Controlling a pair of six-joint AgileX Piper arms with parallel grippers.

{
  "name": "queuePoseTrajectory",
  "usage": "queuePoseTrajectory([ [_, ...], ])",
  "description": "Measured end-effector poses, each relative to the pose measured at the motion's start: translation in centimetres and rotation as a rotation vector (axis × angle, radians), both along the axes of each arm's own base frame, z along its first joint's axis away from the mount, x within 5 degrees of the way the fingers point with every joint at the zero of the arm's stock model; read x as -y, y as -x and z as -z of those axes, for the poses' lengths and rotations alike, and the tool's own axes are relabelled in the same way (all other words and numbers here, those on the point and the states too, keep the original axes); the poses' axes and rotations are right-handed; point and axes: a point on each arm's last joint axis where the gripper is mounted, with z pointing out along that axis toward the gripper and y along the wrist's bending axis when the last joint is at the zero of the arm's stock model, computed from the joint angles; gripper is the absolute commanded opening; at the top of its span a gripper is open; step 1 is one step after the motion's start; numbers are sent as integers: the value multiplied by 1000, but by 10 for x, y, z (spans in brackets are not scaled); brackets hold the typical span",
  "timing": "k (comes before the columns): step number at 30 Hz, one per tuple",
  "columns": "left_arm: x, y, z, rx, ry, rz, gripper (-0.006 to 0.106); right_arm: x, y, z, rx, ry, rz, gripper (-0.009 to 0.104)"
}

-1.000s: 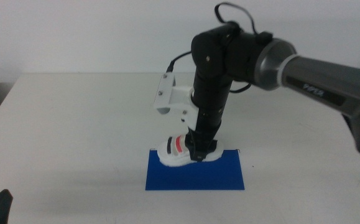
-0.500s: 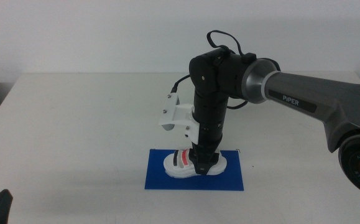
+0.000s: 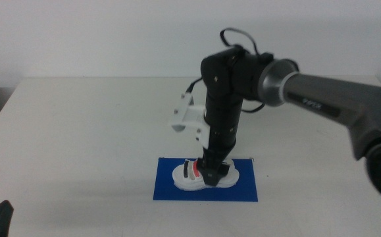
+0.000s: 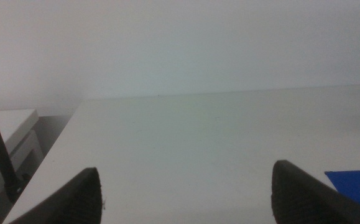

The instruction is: Use one arm to grab the shoe from the table and place it on the mat.

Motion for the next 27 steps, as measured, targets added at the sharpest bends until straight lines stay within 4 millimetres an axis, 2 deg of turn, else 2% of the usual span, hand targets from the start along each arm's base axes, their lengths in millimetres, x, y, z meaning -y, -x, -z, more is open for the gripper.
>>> queuePoseTrajectory([
  [2, 0, 0, 0, 0, 0, 0, 94, 3, 2, -16, 27, -20, 13, 92],
  [6, 0, 0, 0, 0, 0, 0, 94, 27, 15, -71, 111, -95, 125, 92],
  [10, 0, 0, 0, 0, 0, 0, 94, 74, 48, -113, 222, -198, 292, 92],
  [17, 0, 0, 0, 0, 0, 0, 94, 160, 121, -159, 465, -454, 595, 92],
  [22, 0, 0, 0, 0, 0, 0, 94, 208, 176, -155, 631, -600, 812, 92],
  [27, 0, 0, 0, 0, 0, 0, 94, 233, 226, -132, 783, -707, 884, 92],
])
